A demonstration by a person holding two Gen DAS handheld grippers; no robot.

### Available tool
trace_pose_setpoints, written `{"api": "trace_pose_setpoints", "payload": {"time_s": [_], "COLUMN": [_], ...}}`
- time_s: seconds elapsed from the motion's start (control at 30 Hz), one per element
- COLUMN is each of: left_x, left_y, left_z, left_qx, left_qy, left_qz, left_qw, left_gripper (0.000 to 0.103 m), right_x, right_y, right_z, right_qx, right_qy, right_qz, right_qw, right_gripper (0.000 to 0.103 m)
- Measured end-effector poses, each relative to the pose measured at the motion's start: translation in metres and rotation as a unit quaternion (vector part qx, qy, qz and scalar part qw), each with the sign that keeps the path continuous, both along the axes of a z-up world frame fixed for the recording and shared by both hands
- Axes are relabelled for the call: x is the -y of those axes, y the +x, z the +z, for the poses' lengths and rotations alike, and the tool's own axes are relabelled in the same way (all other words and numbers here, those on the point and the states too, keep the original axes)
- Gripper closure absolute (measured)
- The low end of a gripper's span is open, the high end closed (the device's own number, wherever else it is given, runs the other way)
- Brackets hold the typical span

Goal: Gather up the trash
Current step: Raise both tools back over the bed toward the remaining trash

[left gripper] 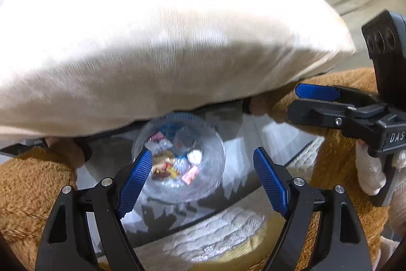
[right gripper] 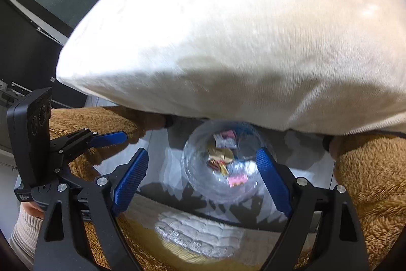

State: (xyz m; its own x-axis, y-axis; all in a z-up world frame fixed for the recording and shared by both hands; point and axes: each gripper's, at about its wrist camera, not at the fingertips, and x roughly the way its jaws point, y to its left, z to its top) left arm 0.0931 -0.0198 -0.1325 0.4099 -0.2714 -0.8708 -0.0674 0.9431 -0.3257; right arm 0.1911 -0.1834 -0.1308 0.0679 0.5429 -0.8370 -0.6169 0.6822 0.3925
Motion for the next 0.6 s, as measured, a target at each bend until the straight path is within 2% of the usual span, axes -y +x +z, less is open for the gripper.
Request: {"api": "trace_pose_setpoints", "payload": {"time_s": [0.17,0.33,0.6], "left_x": [-0.012,-0.032,-0.058], "left_y": [0.001,0.011,0.047], "left_z": [0.032,0.063,0.111], "left_qx": [0.069,0.123,0.208], "left_qy": [-0.003,0.01,0.049], "left_qz": [0.013,0.027,0.023], "left_qw": [0.9975,0.9919,0.9765], "left_gripper": [0.023,0.023,0.023], "right_x": [0.012,0.017,0.006], "right_y": [0.002,0.016,0.059], "right_z": [0.033,0.06,0.088], "right_qx": [0.072,0.126,0.172], "right_qy": [0.049,0.076,0.093], "right_qz": [-0.012,-0.025,-0.032], "right_qw": [0.996,0.989,0.98], "right_gripper": [0.017,0.017,0.017]}}
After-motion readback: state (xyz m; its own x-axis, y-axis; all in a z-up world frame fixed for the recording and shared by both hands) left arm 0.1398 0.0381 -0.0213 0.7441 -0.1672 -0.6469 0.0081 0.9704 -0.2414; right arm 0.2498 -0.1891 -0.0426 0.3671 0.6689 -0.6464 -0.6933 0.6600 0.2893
